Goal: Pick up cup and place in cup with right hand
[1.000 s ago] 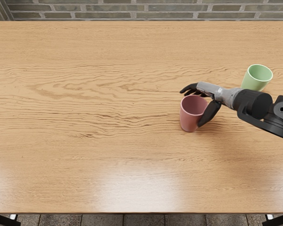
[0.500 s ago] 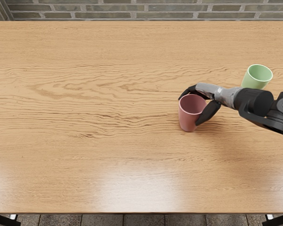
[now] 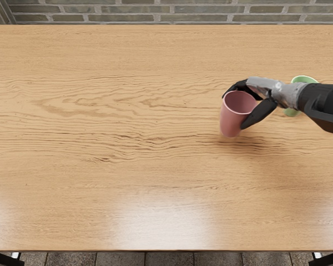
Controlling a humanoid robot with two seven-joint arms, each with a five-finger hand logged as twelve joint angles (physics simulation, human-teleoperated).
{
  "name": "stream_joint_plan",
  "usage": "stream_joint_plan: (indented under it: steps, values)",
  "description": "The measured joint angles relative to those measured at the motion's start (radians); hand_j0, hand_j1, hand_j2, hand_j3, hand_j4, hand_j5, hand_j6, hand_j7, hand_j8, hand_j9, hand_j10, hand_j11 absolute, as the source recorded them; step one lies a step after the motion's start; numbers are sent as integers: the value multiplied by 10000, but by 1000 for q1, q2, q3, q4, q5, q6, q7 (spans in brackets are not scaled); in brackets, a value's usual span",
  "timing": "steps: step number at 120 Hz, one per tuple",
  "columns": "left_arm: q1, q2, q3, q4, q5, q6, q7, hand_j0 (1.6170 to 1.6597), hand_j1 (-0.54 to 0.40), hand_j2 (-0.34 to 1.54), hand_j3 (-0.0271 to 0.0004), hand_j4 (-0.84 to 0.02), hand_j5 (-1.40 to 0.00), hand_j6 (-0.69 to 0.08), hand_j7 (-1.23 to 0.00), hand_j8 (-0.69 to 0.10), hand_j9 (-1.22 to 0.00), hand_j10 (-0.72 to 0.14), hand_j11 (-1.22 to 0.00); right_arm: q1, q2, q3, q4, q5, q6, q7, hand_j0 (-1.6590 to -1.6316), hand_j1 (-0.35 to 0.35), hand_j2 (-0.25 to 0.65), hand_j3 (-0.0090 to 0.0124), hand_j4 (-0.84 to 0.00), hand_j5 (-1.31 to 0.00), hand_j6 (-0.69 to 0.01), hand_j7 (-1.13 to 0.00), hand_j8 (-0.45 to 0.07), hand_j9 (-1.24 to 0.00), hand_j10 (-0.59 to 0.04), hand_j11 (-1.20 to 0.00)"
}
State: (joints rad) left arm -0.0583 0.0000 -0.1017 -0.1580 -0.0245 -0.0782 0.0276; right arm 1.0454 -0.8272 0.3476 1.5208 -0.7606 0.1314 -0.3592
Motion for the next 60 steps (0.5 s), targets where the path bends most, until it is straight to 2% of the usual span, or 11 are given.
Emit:
stream_joint_plan:
  steps: [30,55,60]
  values:
    - [0,0,0,0,0,0,0,16581,3360,21,0,-113,-142,-113,-142,-112,-141,-111,-141,14,-94,85,-13,68,43,-1,-16572,1381,321,5,-3767,-5956,-2954,-5715,-2837,-5876,-4218,-5881]
    - [0,0,0,0,0,0,0,16581,3360,20,0,-113,-142,-113,-141,-112,-141,-111,-141,44,-160,114,-43,101,57,-1,-16579,1347,412,7,-3821,-5973,-2967,-5716,-2887,-5882,-4260,-5895]
    - [0,0,0,0,0,0,0,16581,3360,20,0,-114,-142,-114,-142,-113,-142,-112,-142,48,-169,120,-54,104,63,-1,-16573,1157,96,1,-3893,-5966,-3073,-5713,-2921,-5863,-4304,-5877]
